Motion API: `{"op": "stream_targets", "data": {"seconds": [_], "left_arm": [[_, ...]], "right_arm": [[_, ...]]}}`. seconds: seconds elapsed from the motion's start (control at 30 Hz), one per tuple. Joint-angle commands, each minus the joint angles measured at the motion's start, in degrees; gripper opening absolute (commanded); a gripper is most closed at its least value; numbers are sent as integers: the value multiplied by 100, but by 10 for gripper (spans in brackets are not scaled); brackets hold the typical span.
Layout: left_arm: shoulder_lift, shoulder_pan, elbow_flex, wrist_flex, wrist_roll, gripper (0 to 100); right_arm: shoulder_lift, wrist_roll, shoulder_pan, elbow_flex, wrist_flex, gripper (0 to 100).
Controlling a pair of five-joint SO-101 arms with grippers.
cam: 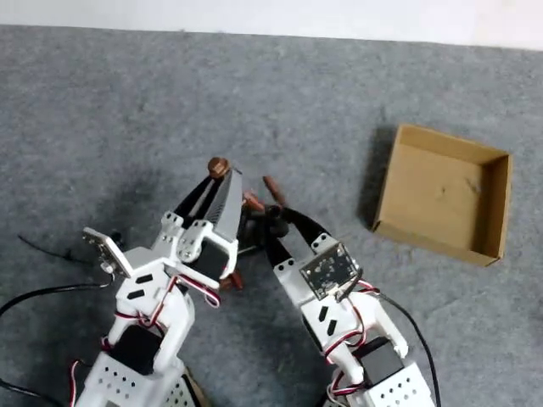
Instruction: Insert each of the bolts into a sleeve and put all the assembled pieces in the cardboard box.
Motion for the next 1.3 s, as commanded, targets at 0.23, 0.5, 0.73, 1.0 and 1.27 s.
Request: {"op": "stream_targets", "data": {"seconds": [0.23, 0.5, 0.73, 1.0, 1.27], "left_arm": [[-92, 637, 119, 123, 44, 7], [-101, 523, 119, 141, 26, 7], [-101, 286, 119, 123, 26, 7], [-101, 286, 119, 123, 26, 7], [-101, 277, 119, 123, 26, 7]], "right_arm": [[-84, 70, -48, 760, -207, 7], [-84, 70, -48, 760, -233, 7], [-92, 70, -57, 760, -251, 6], [-92, 70, -57, 787, -646, 5], [-92, 70, -57, 778, -646, 5]]}}
